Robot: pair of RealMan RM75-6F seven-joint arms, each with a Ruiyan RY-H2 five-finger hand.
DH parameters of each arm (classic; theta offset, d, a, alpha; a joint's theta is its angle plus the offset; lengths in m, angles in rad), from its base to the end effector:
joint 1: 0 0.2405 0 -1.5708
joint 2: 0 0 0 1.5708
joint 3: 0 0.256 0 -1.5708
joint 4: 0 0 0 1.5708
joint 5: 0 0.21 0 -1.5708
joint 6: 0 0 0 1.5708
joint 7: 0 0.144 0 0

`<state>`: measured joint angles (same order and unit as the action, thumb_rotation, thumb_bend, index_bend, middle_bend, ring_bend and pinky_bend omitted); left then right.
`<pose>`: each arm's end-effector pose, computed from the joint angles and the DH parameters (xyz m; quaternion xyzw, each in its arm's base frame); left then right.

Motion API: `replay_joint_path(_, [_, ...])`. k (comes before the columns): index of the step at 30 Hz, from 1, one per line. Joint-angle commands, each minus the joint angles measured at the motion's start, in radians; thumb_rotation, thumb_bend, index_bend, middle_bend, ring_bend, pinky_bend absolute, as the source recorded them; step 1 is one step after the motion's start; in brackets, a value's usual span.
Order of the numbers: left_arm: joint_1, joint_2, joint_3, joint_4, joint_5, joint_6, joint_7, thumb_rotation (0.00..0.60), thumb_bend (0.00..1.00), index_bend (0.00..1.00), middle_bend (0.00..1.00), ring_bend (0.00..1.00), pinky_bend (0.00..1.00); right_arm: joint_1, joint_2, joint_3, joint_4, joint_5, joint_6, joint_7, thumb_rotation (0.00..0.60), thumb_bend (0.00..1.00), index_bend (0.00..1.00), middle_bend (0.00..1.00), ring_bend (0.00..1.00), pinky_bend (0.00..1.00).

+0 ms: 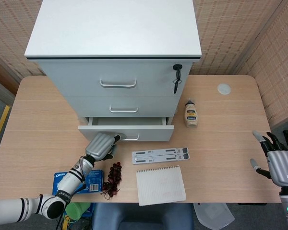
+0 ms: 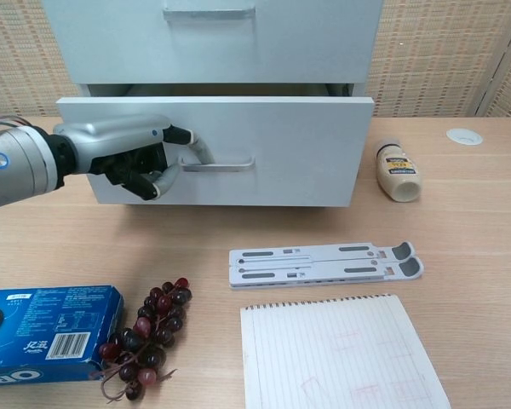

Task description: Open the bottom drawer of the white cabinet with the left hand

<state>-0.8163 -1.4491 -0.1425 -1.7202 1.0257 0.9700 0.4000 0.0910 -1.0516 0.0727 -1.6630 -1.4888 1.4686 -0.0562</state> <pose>-0.1052 0.3204 -0.0041 -0.7662 -0.3855 -0.3735 0.3534 -0.3048 -0.1872 0.1774 0.6046 -0.3641 0.3718 0.6030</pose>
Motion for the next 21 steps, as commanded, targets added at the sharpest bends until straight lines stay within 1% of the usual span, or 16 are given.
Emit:
replay_joint_path(1, [0.008,0.002,0.006,-0.017,0.006,0.016,0.005,0.6,0.69,0.25,0.92,0.96,1.0,-0.001,0.001,-0.001,-0.003,-0.002,0.001,-0.003,0.6,0.28,0.1,0.23,0.17,0.31])
replay_joint_path(21, [0.051,0.014,0.049,-0.113,0.011,0.091,0.08,0.6,0.69,0.25,0.92,0.96,1.0,-0.006,-0.001,-0.005,0.0,-0.007,0.004,-0.001,0.6,0.28,0.1,0.23,0.17,0.31])
